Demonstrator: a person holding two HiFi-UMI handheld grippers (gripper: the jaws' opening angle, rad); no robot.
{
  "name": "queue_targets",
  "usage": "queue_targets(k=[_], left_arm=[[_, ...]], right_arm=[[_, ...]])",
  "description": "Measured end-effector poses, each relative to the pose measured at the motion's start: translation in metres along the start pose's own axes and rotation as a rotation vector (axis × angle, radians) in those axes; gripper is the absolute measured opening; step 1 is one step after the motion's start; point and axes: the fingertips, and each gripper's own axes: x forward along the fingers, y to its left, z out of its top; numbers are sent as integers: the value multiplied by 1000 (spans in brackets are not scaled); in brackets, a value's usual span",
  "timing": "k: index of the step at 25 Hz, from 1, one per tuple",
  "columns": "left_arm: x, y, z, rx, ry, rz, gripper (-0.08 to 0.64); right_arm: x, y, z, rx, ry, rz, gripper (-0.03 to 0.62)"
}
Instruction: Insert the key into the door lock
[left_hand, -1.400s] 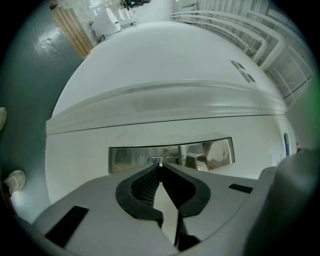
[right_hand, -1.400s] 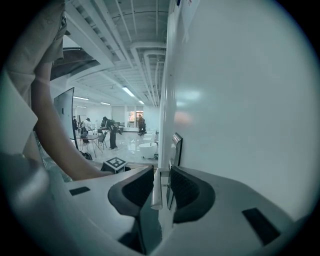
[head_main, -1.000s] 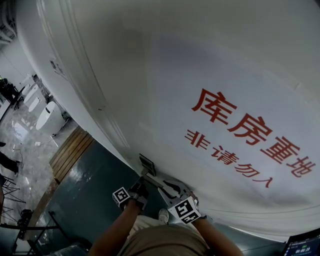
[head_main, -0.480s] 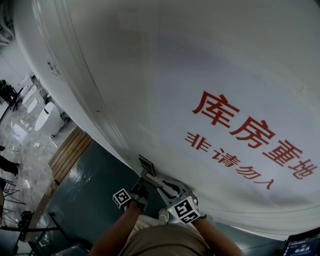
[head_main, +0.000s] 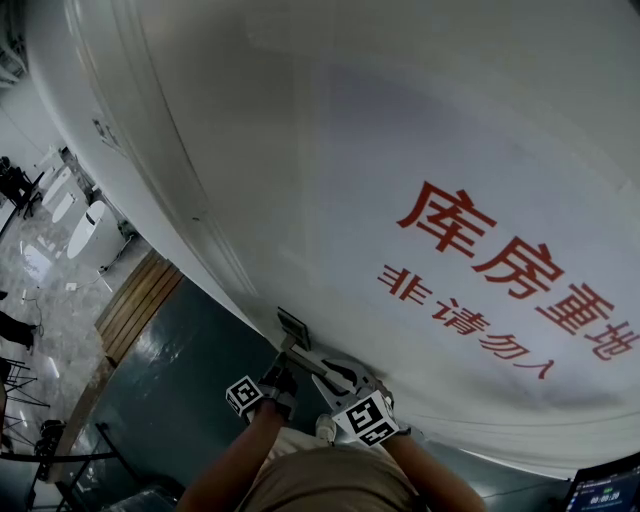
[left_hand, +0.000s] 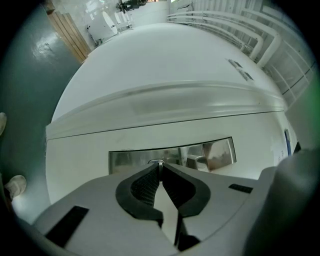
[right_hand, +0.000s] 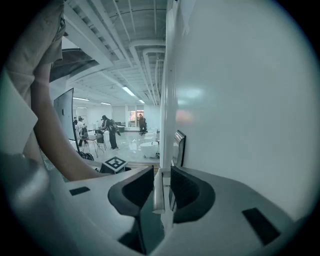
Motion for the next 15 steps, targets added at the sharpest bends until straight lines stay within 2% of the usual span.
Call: queue_targets(k=[8, 15], left_arm=[[-1, 8, 2, -25, -28, 2, 32], [-1, 5, -2, 4, 13, 24, 33]], right_arm=[[0, 2, -2, 3, 10, -5, 109], [-1, 5, -7, 8, 21, -7, 109]])
